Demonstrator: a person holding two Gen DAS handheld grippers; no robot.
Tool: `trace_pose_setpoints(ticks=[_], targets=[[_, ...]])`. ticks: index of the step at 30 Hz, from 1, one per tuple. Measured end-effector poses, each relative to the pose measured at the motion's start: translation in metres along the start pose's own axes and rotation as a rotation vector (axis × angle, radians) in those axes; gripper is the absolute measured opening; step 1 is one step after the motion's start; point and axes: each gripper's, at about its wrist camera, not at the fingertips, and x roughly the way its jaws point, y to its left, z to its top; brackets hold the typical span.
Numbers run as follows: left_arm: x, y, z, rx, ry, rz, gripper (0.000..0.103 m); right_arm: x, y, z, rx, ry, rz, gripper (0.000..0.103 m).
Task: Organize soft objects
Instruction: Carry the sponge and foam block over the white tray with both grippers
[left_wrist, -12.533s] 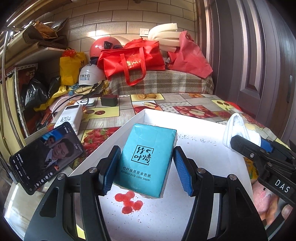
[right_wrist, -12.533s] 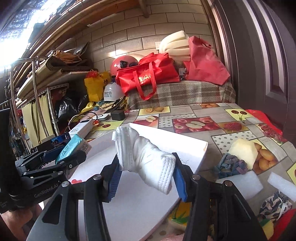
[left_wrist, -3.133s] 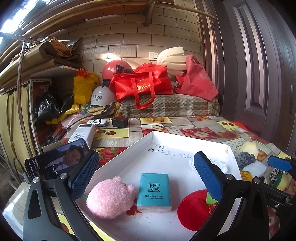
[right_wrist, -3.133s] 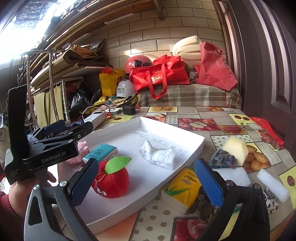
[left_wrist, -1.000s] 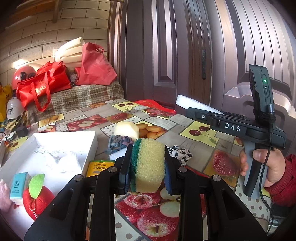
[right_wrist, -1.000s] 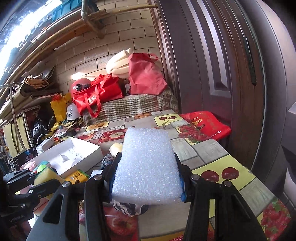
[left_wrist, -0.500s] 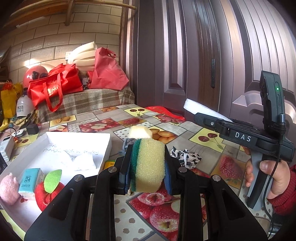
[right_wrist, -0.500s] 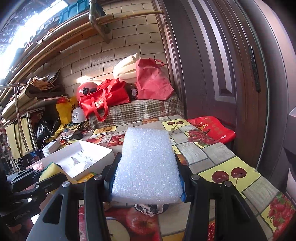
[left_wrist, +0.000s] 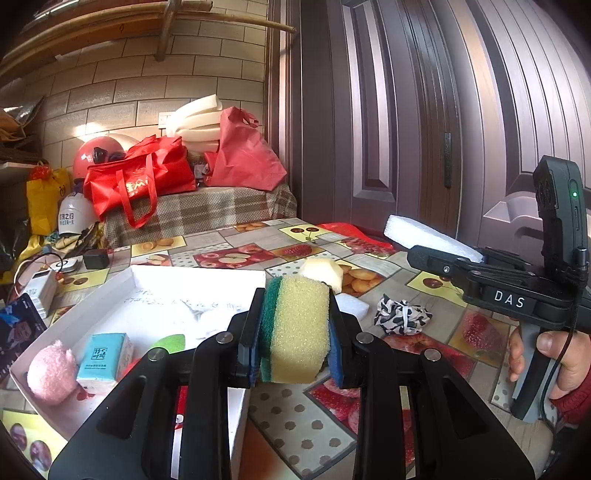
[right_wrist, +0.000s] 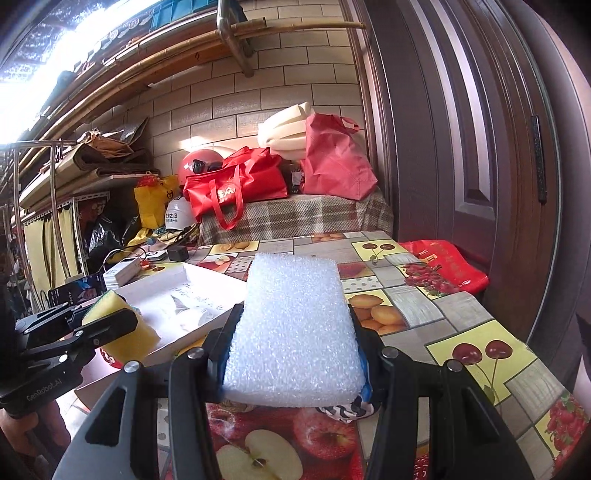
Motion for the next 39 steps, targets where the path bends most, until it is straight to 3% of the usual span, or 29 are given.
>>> trace_pose_setpoints(ticks=[14,22,33,39], targets=[[-0.021,0.058,-0.009,-0.052,-0.005,0.152,0.027,0.011,0.050,-0.004,-0.093,0.054,0.117,0.050],[-0.024,0.115,-0.015,-0.186,0.004,0.255,0.028,0.039,0.096,-0.012,-0.132,0.156,0.251,0.050],[-0.005,0.141,-0.014,-0.222,0.033,0.276,0.028,0.060,0.169,-0.020,-0.297,0.220,0.423,0.050],[-0.012,0.162,-0.017,-0.340,0.017,0.256,0.028,0.088,0.193,-0.024,-0.359,0.304,0.396,0.050]])
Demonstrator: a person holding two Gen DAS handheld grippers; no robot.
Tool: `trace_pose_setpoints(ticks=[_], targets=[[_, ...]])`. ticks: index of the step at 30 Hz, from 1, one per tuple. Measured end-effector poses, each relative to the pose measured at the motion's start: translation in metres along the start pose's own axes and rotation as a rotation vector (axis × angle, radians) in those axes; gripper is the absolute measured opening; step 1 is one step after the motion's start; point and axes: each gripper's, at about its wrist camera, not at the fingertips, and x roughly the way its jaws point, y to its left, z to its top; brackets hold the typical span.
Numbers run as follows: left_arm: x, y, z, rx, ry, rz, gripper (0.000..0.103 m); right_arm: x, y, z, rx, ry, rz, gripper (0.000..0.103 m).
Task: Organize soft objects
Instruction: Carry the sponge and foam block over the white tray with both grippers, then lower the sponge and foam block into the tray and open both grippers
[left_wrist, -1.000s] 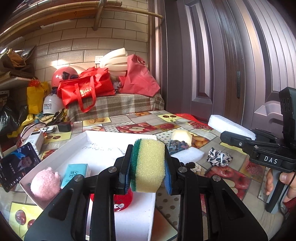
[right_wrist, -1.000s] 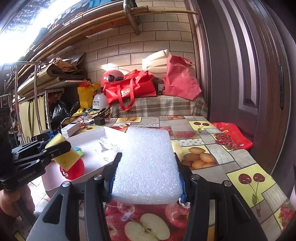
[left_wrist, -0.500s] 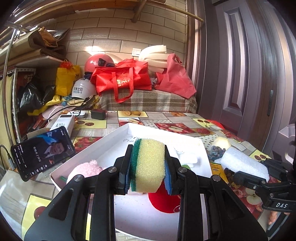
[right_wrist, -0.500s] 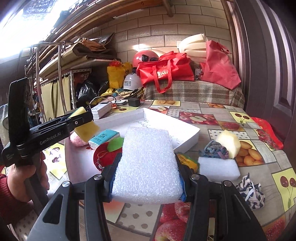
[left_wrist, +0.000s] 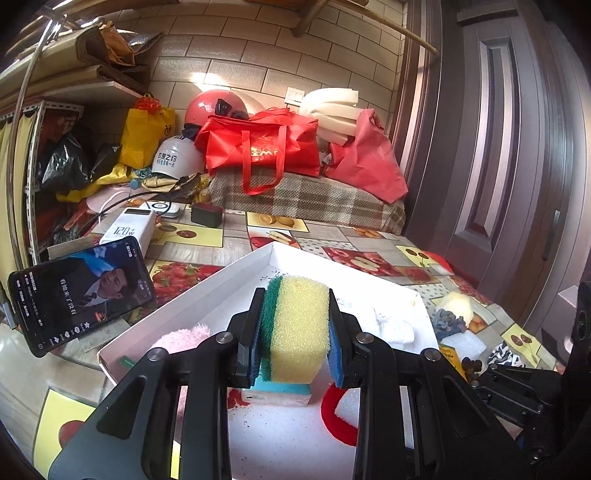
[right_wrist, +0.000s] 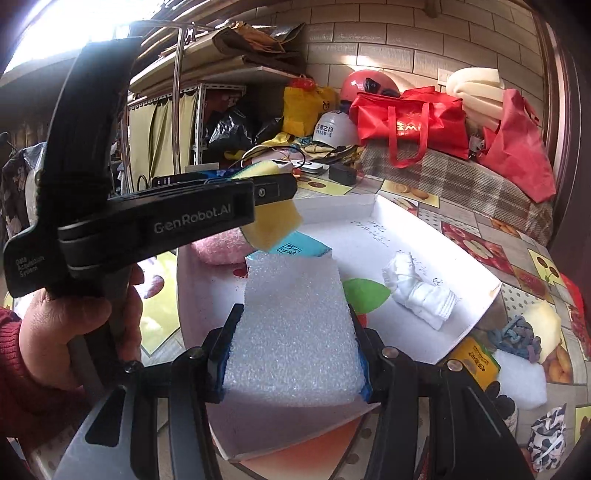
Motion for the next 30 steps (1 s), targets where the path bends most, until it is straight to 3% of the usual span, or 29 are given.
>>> trace_pose_setpoints(ticks=[5,10,14,21,22,24,25,26,27,28,30], targets=[[0.000,0.006,0.001,-0.041,0.004,-0.006,0.028,0.020,-0.010,0.008,-0.026,0.039,-0.136,0.050],[0.001,0.002,0.001,-0.018,0.005,-0.002,0.028,0.032,-0.045,0.016,0.094,0.034,-0.208,0.050],[0.004,-0.005,0.002,0.013,-0.002,0.005,0.028,0.027,-0.060,0.019,0.190,-0.010,-0.211,0.050],[0.019,-0.031,0.003,0.132,-0.009,0.055,0.028,0.025,-0.055,0.021,0.183,-0.031,-0.185,0.050],[0.020,-0.032,0.003,0.136,-0.009,0.061,0.035,0.025,-0.056,0.021,0.185,-0.035,-0.174,0.050],[0.019,-0.031,0.004,0.133,-0.016,0.067,0.060,0.024,-0.057,0.021,0.189,-0.041,-0.170,0.051],[0.017,-0.030,0.004,0.129,-0.028,0.082,0.081,0.024,-0.057,0.022,0.189,-0.043,-0.167,0.054],[0.015,-0.029,0.004,0.124,-0.041,0.096,0.088,0.024,-0.056,0.022,0.189,-0.042,-0.169,0.061],[0.013,-0.028,0.004,0.119,-0.049,0.105,0.097,0.024,-0.056,0.022,0.189,-0.043,-0.176,0.083],[0.013,-0.026,0.004,0.115,-0.053,0.109,0.103,0.024,-0.056,0.022,0.188,-0.046,-0.185,0.087],[0.012,-0.025,0.004,0.106,-0.058,0.117,0.103,0.022,-0.054,0.022,0.182,-0.053,-0.194,0.087]])
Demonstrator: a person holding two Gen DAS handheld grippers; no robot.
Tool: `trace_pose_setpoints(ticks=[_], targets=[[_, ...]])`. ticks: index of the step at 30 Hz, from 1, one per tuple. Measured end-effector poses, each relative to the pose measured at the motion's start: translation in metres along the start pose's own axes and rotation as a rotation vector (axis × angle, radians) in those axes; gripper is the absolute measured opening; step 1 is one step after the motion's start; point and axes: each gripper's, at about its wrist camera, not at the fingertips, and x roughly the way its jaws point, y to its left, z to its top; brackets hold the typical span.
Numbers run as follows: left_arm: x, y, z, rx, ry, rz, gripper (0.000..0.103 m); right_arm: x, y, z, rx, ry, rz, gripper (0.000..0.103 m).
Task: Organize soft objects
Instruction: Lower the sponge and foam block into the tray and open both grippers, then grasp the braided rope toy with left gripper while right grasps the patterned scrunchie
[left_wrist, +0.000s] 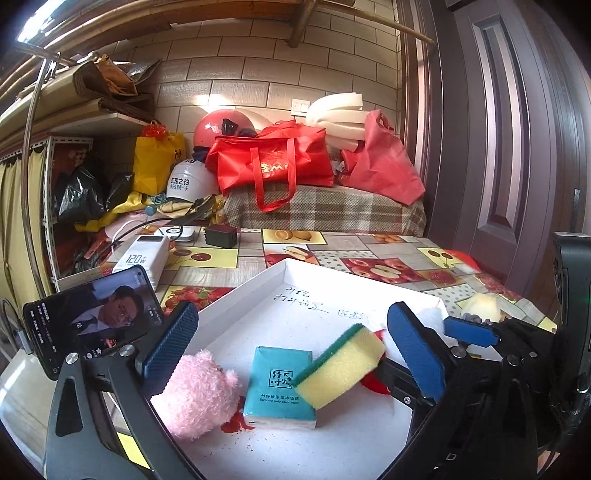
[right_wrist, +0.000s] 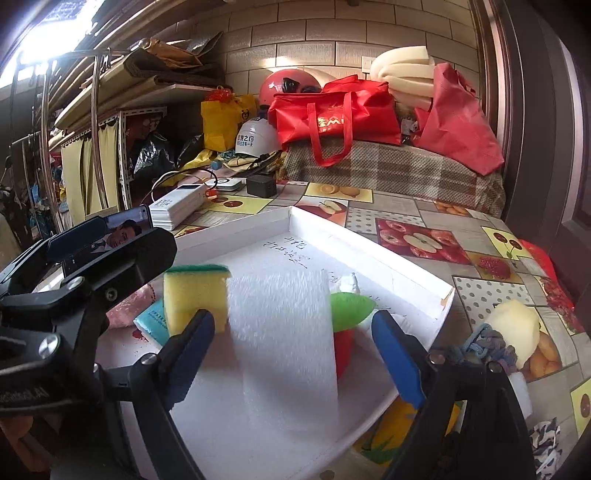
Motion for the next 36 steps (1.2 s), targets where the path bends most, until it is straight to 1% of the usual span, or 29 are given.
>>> trace_pose_setpoints(ticks=[9,10,12,14,16,19,22,25,28,33,36], targets=[[-0.004,0.003,0.000,-0.007,-0.013,-0.003,0.103,-0.004,0.000,-0.001,0.002,-0.024,-0.026,0.088],[-0.006,0.003,0.000,-0.008,-0.023,0.000,0.103,-0.006,-0.001,-0.001,0.005,-0.036,-0.028,0.088],[-0.013,0.005,0.001,-0.018,-0.053,0.022,0.103,-0.017,-0.001,-0.003,0.009,-0.090,-0.031,0.088],[-0.020,0.010,0.001,-0.045,-0.087,0.037,0.103,-0.029,0.000,-0.006,0.018,-0.139,-0.009,0.088],[-0.024,0.019,0.001,-0.087,-0.104,0.055,0.103,-0.037,0.004,-0.010,0.023,-0.146,0.025,0.087],[-0.021,0.033,0.000,-0.159,-0.071,0.070,0.103,-0.048,0.012,-0.013,-0.004,-0.195,0.022,0.087],[-0.020,0.043,-0.003,-0.219,-0.049,0.064,0.103,-0.049,0.012,-0.014,0.004,-0.183,0.037,0.087],[-0.020,0.043,-0.004,-0.233,-0.036,0.051,0.103,-0.052,0.004,-0.017,0.033,-0.175,0.037,0.087],[-0.022,0.031,-0.003,-0.186,-0.040,0.048,0.103,-0.056,-0.001,-0.021,0.044,-0.154,0.018,0.087],[-0.025,0.000,-0.004,-0.042,-0.043,0.034,0.103,-0.071,-0.003,-0.031,0.015,-0.150,-0.078,0.087],[-0.025,-0.018,-0.006,0.042,-0.038,0.009,0.103,-0.079,-0.012,-0.036,0.014,-0.146,-0.085,0.087]])
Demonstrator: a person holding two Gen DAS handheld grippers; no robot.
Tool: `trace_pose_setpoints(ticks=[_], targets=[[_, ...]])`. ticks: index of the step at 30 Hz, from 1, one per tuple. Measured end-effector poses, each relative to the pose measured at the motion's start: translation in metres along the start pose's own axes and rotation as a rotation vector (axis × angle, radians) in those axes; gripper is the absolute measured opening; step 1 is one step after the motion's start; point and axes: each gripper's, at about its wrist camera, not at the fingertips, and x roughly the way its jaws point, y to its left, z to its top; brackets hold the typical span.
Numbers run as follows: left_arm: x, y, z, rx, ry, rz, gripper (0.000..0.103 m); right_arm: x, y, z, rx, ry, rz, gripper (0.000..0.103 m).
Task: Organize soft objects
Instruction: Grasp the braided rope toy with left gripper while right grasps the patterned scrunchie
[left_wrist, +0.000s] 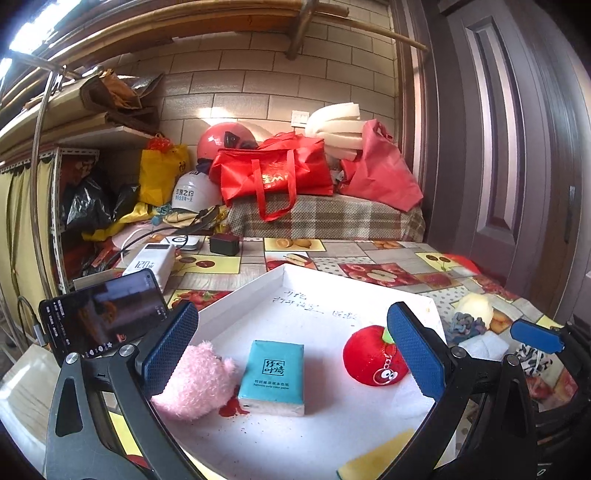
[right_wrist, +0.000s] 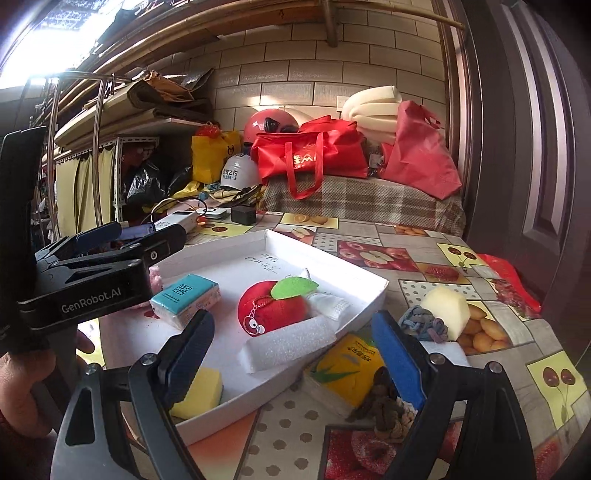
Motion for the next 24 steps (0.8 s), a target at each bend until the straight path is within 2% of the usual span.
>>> trace_pose_setpoints(ticks=[5,11,16,19,21,24], targets=[[-0.001,-0.015,-0.002,0.045,0.019,-0.058,0.103,-0.011,-0.045,-0.008,0.129,-0.001,-0.033,0.088],[-0.002,-0.023,-0.003,0.061,0.028,-0.094,0.103,-0.026,-0.111,-0.018,0.228,0.004,-0.152,0.088],[-0.007,-0.034,-0.005,0.083,0.035,-0.142,0.103,-0.034,-0.164,-0.029,0.273,0.048,-0.237,0.088],[-0.009,-0.053,-0.008,0.126,0.060,-0.227,0.103,-0.039,-0.187,-0.034,0.306,0.075,-0.275,0.088],[-0.010,-0.073,-0.011,0.169,0.088,-0.307,0.103,-0.038,-0.198,-0.038,0.338,0.099,-0.255,0.089],[-0.010,-0.106,-0.016,0.204,0.168,-0.440,0.103,-0.032,-0.204,-0.041,0.350,0.151,-0.183,0.089]])
